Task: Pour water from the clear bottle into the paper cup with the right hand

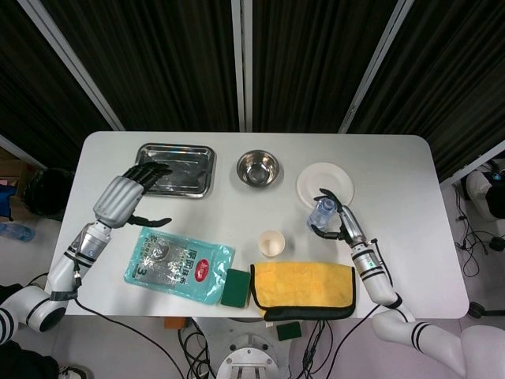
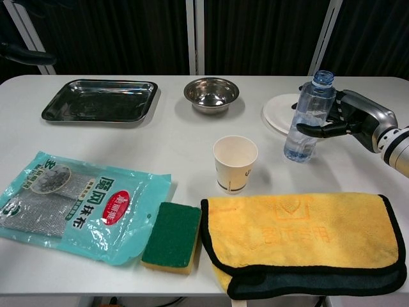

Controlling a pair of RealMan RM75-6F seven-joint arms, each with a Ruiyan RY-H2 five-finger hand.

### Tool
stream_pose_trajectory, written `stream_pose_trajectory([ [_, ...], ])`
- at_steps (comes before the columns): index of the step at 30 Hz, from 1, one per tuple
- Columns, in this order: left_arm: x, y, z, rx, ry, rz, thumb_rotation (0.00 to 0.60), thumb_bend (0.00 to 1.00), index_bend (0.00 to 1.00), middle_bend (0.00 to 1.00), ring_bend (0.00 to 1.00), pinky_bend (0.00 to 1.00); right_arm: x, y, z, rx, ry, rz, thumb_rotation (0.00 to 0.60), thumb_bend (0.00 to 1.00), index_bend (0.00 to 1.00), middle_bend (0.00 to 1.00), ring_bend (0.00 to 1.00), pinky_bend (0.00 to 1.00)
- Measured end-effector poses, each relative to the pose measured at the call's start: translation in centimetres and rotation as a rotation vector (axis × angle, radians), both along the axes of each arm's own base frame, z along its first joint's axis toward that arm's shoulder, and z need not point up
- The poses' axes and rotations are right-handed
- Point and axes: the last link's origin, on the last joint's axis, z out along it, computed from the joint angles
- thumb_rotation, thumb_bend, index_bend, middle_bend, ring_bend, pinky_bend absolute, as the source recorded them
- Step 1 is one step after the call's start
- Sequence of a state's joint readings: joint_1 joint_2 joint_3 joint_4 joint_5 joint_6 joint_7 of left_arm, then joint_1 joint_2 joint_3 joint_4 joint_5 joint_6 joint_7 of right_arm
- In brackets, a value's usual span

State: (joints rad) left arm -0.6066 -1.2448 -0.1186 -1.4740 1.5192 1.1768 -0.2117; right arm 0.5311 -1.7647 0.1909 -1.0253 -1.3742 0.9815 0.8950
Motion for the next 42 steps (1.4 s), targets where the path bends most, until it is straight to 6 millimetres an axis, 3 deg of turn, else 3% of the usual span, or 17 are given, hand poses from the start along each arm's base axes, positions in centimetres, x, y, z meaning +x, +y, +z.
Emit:
stream_pose_trajectory([
  [6,0.0,0.0,0.0,0.002,0.005,0.002,0.369,0.09,0.17,0.15,0.12,0.19,-0.1,-0.1,-0.2,0.003,-0.033,-0.029,0.600,0.33,0.35,0.31,0.18,0.24],
  [16,-0.1,-0.1,0.1,0.005,0.004,0.006,0.376,0.09,0.17,0.15,0.12,0.19,-0.2,-0.4,-0.5,-0.027,-0.052,-0.057,0.600,0.44,0.50,0.41,0.28,0.32],
  [28,-0.5,-0.3,0.7,0.022,-0.006,0.011,0.381,0.09,0.17,0.15,0.12,0.19,-0.1,-0.5,0.2,-0.073,-0.072,-0.053,0.600,0.48,0.57,0.45,0.32,0.37],
  [34,-1.1,-0.5,1.6,0.046,-0.010,0.022,0.378,0.09,0.17,0.15,0.12,0.19,0.3,-0.7,1.8,-0.134,-0.057,-0.004,0.600,0.48,0.57,0.45,0.32,0.38],
  [42,-3.0,-1.6,3.0,0.096,0.002,0.059,0.380,0.09,0.17,0.15,0.12,0.19,1.1,-1.9,5.7,-0.174,0.032,0.095,0.600,0.48,0.59,0.46,0.32,0.38],
])
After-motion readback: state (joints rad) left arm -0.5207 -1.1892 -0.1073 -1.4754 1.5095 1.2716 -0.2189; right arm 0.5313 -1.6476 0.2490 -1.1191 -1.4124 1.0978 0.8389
